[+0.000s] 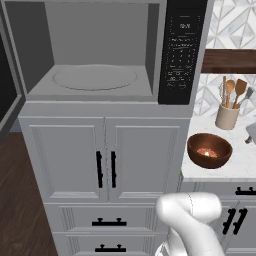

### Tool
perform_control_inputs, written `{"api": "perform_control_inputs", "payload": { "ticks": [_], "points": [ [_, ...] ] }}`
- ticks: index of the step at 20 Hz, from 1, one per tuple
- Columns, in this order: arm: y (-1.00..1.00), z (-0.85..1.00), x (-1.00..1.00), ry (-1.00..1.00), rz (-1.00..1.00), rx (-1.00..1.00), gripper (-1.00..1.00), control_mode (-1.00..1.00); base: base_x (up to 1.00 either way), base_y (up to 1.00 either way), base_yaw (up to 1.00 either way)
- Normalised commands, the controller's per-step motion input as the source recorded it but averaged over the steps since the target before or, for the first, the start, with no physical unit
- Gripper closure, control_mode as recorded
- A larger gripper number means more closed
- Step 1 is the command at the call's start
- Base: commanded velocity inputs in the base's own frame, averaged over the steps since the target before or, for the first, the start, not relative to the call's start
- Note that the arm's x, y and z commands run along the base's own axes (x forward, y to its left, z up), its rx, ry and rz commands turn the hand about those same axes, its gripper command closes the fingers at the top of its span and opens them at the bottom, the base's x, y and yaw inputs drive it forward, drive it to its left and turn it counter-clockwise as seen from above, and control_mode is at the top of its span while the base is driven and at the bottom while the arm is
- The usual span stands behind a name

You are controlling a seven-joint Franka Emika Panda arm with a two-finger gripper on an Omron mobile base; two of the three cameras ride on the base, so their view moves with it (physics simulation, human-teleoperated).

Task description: Open the microwave, place the bowl with waffle inside the microwave, then close the microwave door and turn it on.

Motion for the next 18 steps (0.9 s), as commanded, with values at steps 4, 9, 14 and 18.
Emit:
{"api": "perform_control_inputs", "payload": {
  "ticks": [4, 9, 14, 18],
  "points": [
    [-0.47, -0.21, 0.57, 0.01, 0.14, 0.05, -1.0, -1.0, 0.0, 0.0, 0.0],
    [-0.32, -0.39, 0.48, 0.0, 0.13, 0.0, -1.0, -1.0, 0.0, 0.0, 0.0],
    [-0.05, -0.53, 0.27, 0.0, 0.08, -0.02, -1.0, -1.0, 0.0, 0.0, 0.0],
    [0.0, -0.32, 0.22, 0.0, 0.02, -0.02, -1.0, -1.0, 0.0, 0.0, 0.0]
  ]
}}
